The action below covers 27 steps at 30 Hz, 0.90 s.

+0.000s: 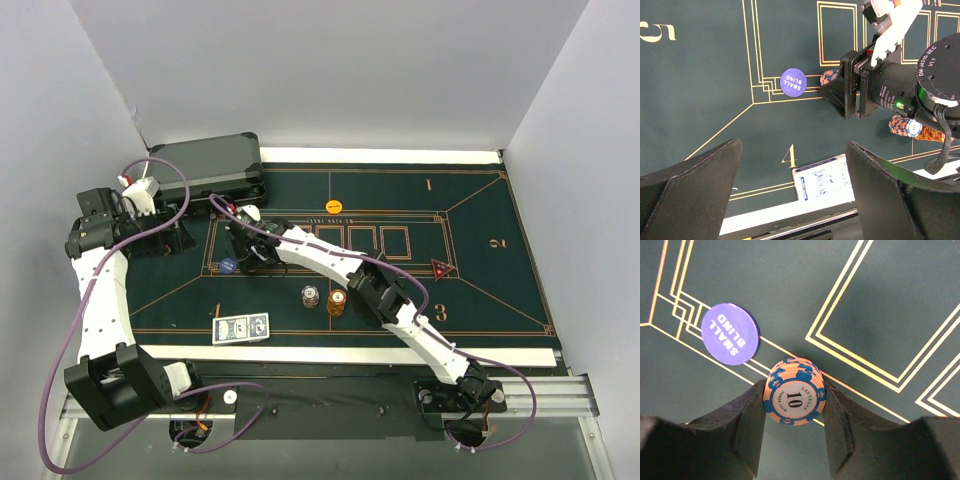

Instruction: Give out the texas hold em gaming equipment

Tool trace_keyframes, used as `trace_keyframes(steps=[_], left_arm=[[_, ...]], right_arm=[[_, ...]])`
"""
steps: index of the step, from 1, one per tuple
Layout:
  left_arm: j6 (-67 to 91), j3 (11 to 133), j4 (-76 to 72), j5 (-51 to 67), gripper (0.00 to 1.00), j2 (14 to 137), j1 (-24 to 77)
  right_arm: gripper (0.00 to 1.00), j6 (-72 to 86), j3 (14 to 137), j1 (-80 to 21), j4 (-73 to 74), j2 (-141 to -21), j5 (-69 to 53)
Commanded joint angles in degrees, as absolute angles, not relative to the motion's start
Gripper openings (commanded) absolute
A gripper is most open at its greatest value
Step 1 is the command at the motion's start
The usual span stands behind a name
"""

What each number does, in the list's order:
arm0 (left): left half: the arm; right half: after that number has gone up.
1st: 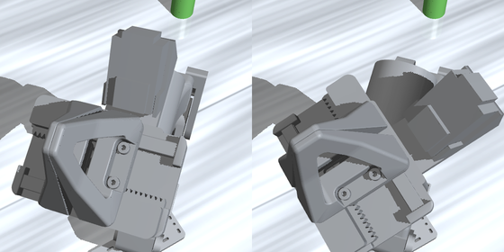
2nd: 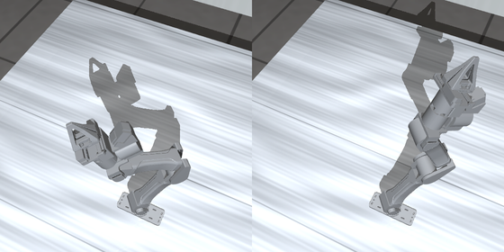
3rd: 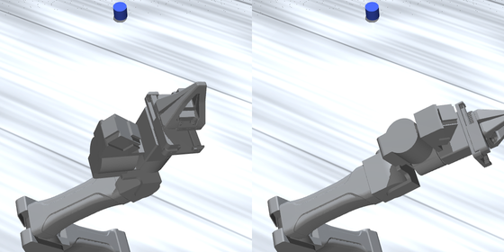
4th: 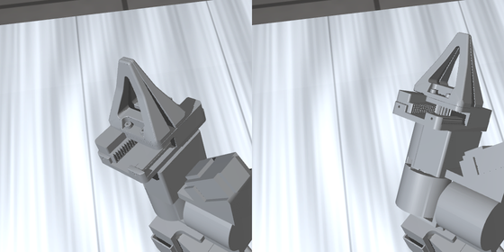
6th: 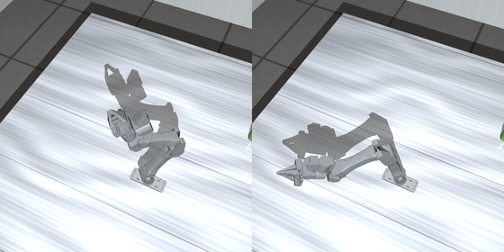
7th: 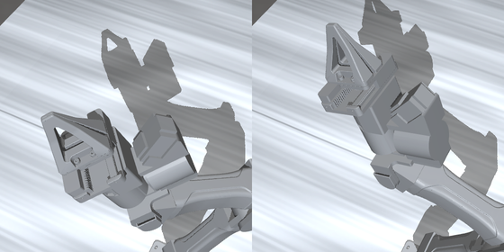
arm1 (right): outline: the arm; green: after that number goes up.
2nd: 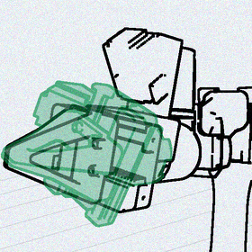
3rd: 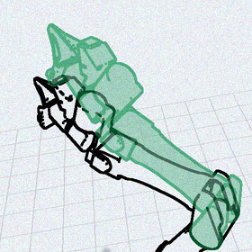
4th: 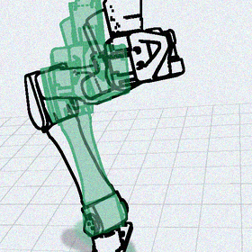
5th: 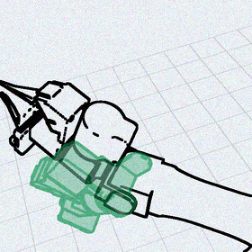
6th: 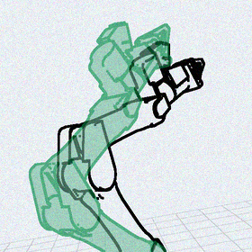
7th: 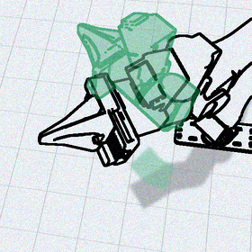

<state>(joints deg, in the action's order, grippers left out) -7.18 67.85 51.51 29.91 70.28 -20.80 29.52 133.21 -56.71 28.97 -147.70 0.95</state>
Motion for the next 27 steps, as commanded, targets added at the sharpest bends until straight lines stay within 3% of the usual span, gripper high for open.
trace_keyframes(steps=[1,10,17,19,21,27], left_arm=[[-8.09,69.61,49.31,31.9,0.96,69.79,-21.18],[-8.44,69.08,49.92,31.29,0.96,68.82,-21.18],[-8.0,70.75,51.24,31.29,0.96,69.08,-21.62],[-8.26,71.36,51.68,31.2,0.96,69.43,-21.71],[-8.26,71.72,52.12,30.85,0.96,69.35,-21.71],[-9.05,71.81,53.52,29.53,0.96,67.77,-21.71]], right_arm=[[0.3,30.32,135.88,-56.16,27.6,-148.09,0.53],[0.63,30.59,136.58,-56.16,28.3,-147.57,0.53],[0.68,27.96,132.03,-55.2,30.67,-137.84,2.9],[0.73,26.9,128.69,-54.67,31.2,-133.27,3.95],[0.84,26.02,125.43,-54.41,32.25,-128.6,4.74],[0.92,25.57,108.39,-55.54,33.84,-114.28,8.34]])
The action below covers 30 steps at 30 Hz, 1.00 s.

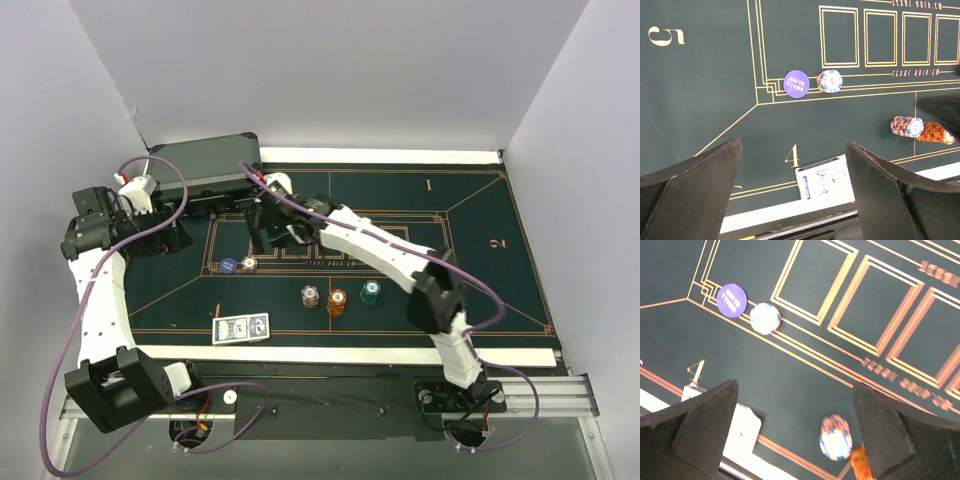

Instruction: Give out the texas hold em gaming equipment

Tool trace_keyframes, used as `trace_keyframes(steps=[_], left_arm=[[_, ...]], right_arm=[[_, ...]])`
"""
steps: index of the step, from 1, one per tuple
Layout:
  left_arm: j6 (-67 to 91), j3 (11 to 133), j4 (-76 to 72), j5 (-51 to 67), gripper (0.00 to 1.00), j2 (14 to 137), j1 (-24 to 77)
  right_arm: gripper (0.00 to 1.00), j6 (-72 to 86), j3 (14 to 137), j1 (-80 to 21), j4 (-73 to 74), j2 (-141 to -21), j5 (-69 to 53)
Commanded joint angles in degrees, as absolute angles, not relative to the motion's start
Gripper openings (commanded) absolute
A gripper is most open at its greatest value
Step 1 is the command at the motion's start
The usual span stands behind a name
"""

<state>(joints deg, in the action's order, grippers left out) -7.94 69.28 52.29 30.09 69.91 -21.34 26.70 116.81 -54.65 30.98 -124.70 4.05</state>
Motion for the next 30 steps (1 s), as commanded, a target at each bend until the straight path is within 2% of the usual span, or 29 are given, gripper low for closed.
trace_keyframes(steps=[1,7,16,30], left_arm=[[-9.05,72.07,53.7,29.44,0.96,67.59,-21.8],[-8.79,72.25,54.75,29.09,0.96,66.71,-21.8],[-8.26,72.6,55.2,29.35,0.96,66.27,-21.71],[-8.44,73.04,55.55,29.09,0.96,66.27,-21.71]], right_arm=[[0.92,25.75,103.24,-55.89,33.32,-111.39,9.31],[0.92,28.21,87.82,-57.57,29.53,-104.77,10.63],[0.86,28.21,85.43,-58.71,29.62,-106.87,10.11],[0.69,29.09,82.27,-59.06,27.95,-110.04,8.53]])
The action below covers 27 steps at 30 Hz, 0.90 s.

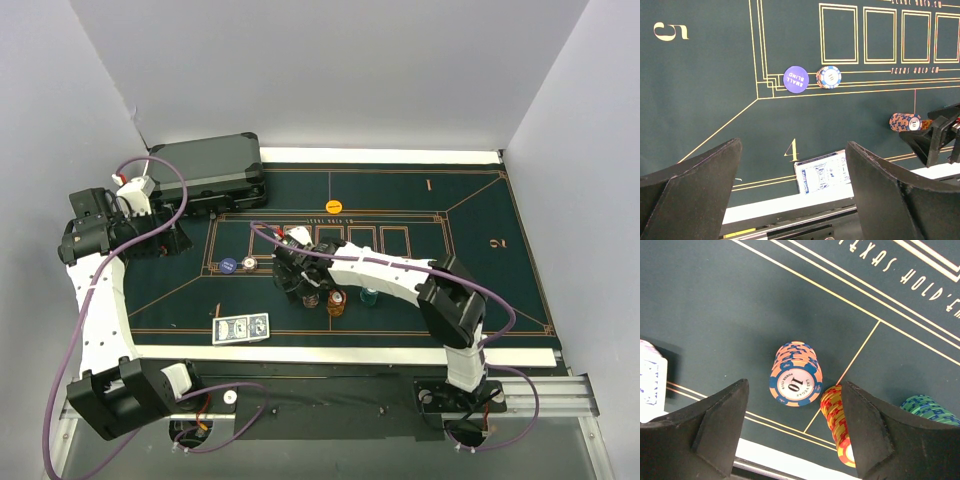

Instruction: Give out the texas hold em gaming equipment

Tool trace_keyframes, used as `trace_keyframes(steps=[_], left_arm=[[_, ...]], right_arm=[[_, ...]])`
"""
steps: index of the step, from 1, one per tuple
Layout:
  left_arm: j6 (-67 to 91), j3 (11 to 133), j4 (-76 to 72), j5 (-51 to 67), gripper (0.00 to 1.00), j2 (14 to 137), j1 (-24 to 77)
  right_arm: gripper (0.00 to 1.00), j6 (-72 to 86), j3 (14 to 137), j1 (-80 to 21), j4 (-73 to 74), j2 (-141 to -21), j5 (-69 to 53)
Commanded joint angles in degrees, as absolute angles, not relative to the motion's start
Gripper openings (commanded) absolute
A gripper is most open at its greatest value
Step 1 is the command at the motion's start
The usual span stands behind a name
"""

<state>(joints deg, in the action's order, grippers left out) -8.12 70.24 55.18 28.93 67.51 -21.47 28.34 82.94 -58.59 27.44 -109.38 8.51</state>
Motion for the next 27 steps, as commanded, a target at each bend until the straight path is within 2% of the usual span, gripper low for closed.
trace_keyframes(steps=[1,8,27], left_arm=[[-8.44,73.04,55.55,29.18,0.96,66.18,-21.71],[-8.52,73.04,55.46,28.92,0.96,66.18,-21.8],[-8.79,73.21,55.28,28.56,0.96,65.74,-21.71]], right_arm=[[0.68,29.18,82.27,-59.06,27.86,-110.13,8.26],[0.59,29.62,81.83,-59.15,27.42,-110.74,8.26],[0.54,29.79,80.95,-59.15,27.16,-112.41,8.17]])
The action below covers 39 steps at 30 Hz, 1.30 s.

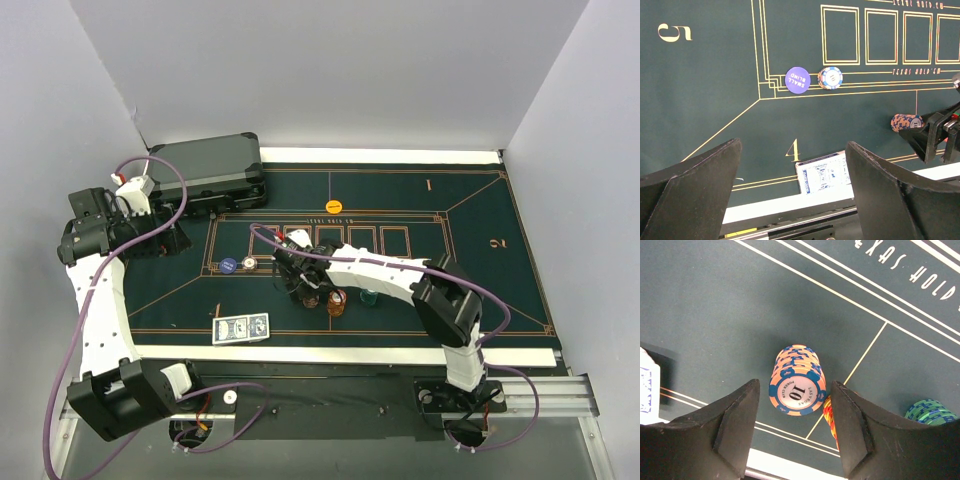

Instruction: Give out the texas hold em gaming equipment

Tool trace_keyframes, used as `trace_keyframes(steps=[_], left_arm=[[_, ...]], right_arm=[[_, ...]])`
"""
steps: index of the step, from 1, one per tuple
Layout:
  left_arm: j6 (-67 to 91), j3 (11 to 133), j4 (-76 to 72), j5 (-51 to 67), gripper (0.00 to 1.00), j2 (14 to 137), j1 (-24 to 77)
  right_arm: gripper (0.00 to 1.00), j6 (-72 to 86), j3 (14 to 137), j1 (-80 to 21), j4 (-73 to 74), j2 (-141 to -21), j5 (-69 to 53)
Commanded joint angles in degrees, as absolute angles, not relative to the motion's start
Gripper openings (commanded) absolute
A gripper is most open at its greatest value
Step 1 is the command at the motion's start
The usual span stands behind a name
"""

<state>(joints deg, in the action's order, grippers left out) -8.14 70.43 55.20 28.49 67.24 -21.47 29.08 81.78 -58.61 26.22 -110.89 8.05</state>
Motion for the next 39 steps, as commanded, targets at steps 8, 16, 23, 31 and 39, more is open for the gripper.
trace_keyframes(steps=[8,16,23,31,39], left_arm=[[-9.05,73.21,55.28,28.21,0.96,65.65,-21.8],[-8.96,72.86,55.2,28.39,0.96,65.3,-21.88],[-9.05,72.16,55.11,28.56,0.96,65.04,-21.8],[-9.14,71.81,54.84,28.82,0.96,65.04,-21.8],[-9.23,71.19,54.75,29.35,0.96,64.95,-21.8]], right_arm=[[0.44,29.79,80.6,-59.15,27.25,-112.76,8.0],[0.43,29.53,81.12,-59.15,27.86,-111.62,7.82],[0.41,29.27,81.47,-59.15,28.56,-109.78,7.82],[0.28,28.56,82.7,-59.24,29.97,-108.46,7.56],[0.21,27.95,85.25,-59.33,32.43,-106.09,7.73]])
